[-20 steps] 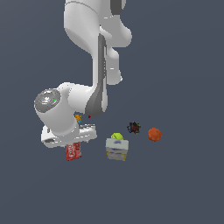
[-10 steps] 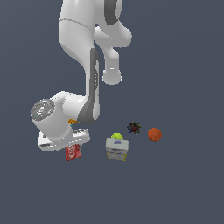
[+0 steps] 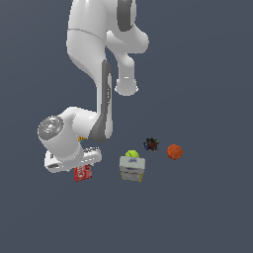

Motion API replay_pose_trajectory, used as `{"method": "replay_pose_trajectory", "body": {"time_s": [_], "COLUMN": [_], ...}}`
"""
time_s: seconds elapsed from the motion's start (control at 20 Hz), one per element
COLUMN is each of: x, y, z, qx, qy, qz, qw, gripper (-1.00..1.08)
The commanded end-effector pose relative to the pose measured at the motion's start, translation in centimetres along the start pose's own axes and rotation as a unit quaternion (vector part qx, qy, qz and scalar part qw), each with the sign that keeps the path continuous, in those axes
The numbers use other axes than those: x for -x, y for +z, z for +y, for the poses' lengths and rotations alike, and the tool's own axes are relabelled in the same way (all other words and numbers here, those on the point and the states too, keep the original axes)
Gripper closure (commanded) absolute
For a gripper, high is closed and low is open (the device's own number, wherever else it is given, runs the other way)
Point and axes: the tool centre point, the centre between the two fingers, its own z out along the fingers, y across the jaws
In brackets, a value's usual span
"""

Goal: Pick up a designated object from a clutter of objects.

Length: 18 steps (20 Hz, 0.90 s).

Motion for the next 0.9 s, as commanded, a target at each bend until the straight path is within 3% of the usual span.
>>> {"method": "replay_pose_trajectory", "body": {"time_s": [0.0, 0.45, 0.5, 0.85], "x": [0.1, 0.0, 0.0, 0.0], "y": [1.3, 3.6, 3.6, 3.6], "z": [0.0, 0.1, 0.1, 0.1], "qx": [0.0, 0.0, 0.0, 0.0], "qy": [0.0, -0.001, -0.001, -0.001], "qz": [0.0, 0.0, 0.0, 0.0], "qw": [1.0, 1.0, 1.0, 1.0], "gripper": [-0.92, -0.92, 1.08, 1.08]}}
